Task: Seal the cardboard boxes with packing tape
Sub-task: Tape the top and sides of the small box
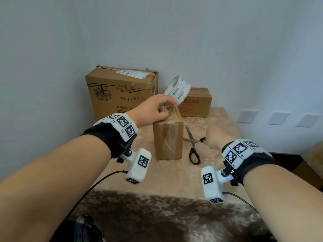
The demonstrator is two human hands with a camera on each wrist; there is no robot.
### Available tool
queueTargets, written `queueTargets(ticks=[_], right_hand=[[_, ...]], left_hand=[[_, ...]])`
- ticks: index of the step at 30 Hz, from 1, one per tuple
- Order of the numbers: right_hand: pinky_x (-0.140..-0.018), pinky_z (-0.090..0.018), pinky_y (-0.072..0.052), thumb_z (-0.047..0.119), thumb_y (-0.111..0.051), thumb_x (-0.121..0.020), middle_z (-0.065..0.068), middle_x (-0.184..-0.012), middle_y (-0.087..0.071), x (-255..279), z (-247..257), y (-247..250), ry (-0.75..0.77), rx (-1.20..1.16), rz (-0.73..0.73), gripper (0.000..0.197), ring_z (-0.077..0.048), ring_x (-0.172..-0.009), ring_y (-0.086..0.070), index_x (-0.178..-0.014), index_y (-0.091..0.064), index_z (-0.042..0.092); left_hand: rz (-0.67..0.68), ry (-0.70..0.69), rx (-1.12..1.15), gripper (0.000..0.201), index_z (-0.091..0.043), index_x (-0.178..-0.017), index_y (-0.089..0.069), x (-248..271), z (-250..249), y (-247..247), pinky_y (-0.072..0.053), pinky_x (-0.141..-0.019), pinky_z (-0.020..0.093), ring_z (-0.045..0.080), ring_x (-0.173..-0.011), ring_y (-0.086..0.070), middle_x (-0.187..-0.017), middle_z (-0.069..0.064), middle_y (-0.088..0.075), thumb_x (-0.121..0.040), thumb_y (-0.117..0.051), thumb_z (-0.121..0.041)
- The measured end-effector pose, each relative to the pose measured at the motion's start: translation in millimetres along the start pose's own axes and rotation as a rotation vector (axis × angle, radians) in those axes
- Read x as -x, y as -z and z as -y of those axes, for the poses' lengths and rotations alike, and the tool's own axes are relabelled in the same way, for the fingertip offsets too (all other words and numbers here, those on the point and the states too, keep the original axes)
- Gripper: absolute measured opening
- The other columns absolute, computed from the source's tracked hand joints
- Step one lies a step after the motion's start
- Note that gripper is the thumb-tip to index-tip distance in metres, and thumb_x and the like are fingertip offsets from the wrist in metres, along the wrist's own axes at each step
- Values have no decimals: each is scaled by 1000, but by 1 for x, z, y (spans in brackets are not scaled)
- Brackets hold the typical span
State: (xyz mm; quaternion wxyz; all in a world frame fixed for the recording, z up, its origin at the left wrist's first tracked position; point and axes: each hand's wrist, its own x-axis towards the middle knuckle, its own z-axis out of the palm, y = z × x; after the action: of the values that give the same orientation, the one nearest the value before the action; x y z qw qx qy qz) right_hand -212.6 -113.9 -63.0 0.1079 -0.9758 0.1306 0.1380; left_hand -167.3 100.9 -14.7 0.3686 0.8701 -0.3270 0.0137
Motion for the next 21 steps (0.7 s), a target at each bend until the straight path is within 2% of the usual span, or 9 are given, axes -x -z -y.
queueTargets(ticks=[2, 4, 7, 9, 12, 14, 17, 18, 21], right_hand=[[-52, -22, -39, 11, -45, -100, -10, -115, -65, 1, 2, 6, -25, 200, 11, 32, -21, -92, -60, -68, -47, 7], [-64, -26, -45, 11, -45, -100, -10, -116, -64, 4, 0, 6, -23, 263, -120, 20, -20, -91, -59, -89, -60, 3], [-73, -27, -41, 16, -51, -96, -8, -107, -60, 6, 2, 9, 183, -216, -538, 13, -20, -93, -58, -103, -62, 11], [-89, -26, -40, 28, -56, -94, -7, -131, -45, 11, 17, 21, 375, -483, -714, 39, -18, -113, -49, -131, -48, 18], [-110, -40, -26, 41, -56, -93, -3, -156, -7, 16, 47, 48, 541, -526, -643, 64, -27, -141, -19, -147, -23, 40], [-114, -45, -18, 43, -60, -90, -1, -159, 4, 12, 55, 59, 547, -447, -550, 61, -30, -145, -5, -145, -32, 42], [-112, -41, -23, 44, -71, -81, -5, -157, -12, 7, 55, 67, 468, -341, -423, 51, -30, -142, -16, -127, -54, 30], [-108, -36, -28, 44, -74, -78, -7, -152, -24, 7, 54, 69, 455, -319, -377, 53, -29, -138, -26, -124, -55, 25], [-89, -27, -41, 44, -74, -79, -6, -136, -50, 7, 51, 69, 386, -174, -258, 71, -23, -117, -53, -138, -48, 15]], left_hand=[[-2, -11, -25, 42, -19, -126, -57, 1, 1, 0, -46, -60, 10, 1, -66, -52, -107, -15, -50, -88, -62, -2], [-11, -25, -29, 41, -19, -125, -57, 2, 3, 0, -45, -60, 9, -1, -65, -51, -103, -17, -51, -88, -62, -3], [-17, -52, -59, 39, -21, -122, -58, 2, 7, -1, -44, -63, 8, 4, -73, -54, -108, -13, -52, -88, -63, -4], [-18, -81, -91, 37, -21, -120, -60, 2, 9, -1, -45, -67, 9, 11, -79, -56, -113, -8, -54, -87, -64, -5], [4, -134, -149, 33, -20, -117, -60, 1, 9, 1, -44, -71, 12, 12, -81, -56, -111, -8, -54, -87, -63, -5], [27, -164, -181, 31, -19, -116, -61, 1, 11, 4, -42, -69, 9, 5, -77, -53, -109, -8, -54, -87, -63, -6], [22, -165, -194, 28, -21, -113, -62, 1, 14, 6, -41, -69, 11, -1, -73, -50, -102, -10, -55, -88, -63, -9], [10, -153, -186, 27, -21, -112, -61, 2, 15, 6, -41, -68, 11, -2, -72, -50, -97, -14, -54, -88, -63, -9], [-30, -123, -137, 28, -21, -113, -59, 6, 16, 7, -42, -69, 9, -2, -72, -51, -93, -21, -47, -89, -62, -7]])
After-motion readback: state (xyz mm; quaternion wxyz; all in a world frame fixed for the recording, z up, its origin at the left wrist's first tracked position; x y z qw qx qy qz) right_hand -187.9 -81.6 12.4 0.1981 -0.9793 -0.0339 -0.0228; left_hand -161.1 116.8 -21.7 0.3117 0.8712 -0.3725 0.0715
